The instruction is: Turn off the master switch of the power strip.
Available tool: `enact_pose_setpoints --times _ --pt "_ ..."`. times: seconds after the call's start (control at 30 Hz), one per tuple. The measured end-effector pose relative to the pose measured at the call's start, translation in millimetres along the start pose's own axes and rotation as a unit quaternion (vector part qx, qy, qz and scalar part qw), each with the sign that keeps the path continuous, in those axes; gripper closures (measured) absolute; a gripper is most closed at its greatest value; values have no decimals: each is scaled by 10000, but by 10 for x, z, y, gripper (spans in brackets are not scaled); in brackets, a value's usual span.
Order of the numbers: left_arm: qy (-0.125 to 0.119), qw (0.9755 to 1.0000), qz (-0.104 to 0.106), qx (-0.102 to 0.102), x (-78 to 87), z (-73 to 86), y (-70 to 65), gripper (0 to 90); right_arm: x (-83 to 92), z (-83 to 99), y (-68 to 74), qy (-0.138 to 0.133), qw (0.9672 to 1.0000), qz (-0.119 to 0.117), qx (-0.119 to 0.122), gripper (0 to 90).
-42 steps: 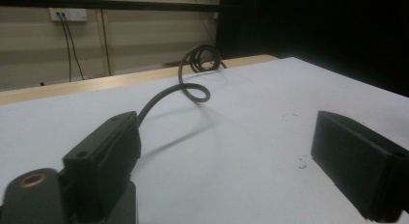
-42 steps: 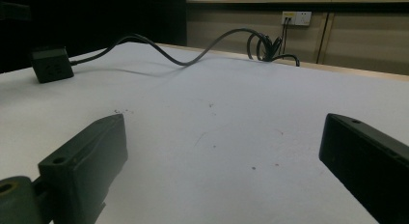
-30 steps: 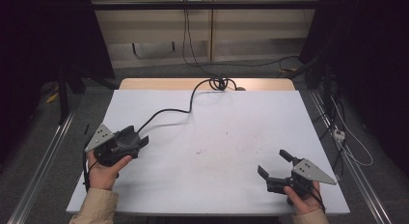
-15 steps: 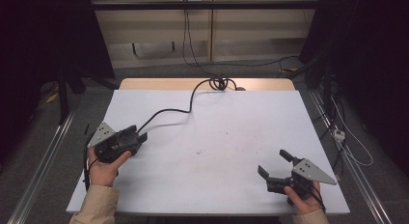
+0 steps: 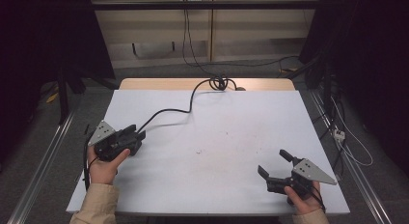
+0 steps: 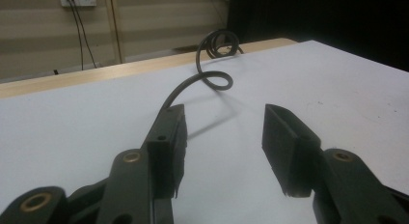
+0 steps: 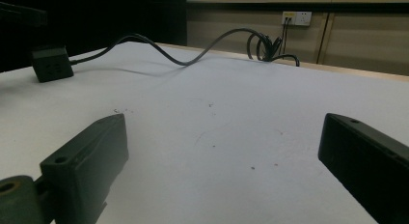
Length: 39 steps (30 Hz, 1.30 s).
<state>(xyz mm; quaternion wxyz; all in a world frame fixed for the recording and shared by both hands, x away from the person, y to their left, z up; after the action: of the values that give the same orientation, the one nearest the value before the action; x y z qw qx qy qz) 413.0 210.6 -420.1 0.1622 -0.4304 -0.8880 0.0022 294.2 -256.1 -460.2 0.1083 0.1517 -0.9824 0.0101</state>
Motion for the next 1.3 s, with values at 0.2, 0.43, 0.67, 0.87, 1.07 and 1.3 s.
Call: enact_pose_setpoints --times 0.2,0.43,0.67,0.87,1.07,1.3 --pt "42 10000 -48 44 12 6 44 579 -1 0 3 -4 10000 -7 -2 34" --pt "66 9997 -212 143 44 24 125 654 1 -2 1 -5 10000 -1 -6 34" --pt "129 9992 -358 151 54 43 176 755 -1 -1 4 -10 10000 -5 3 34" --pt "252 9986 -456 126 74 67 210 806 -1 0 4 -8 10000 -10 12 34" --pt "317 9979 -517 211 87 110 236 852 -4 1 9 -3 10000 -23 21 35" --pt "407 9970 -625 181 102 124 250 876 -3 1 12 -7 10000 -29 39 36"
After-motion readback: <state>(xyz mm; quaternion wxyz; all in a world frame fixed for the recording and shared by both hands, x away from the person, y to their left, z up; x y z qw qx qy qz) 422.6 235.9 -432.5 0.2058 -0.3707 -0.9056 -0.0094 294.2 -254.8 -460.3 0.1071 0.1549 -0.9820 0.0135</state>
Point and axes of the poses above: each handheld gripper's, and its own axes: x roughly backward along the jaws, z roughly out of its underside, y roughly to its left, the point moved 5 cm from there along -x, roughly forward along the jaws, and after that the axes turned 11 degrees about z, right-handed, at the moved point
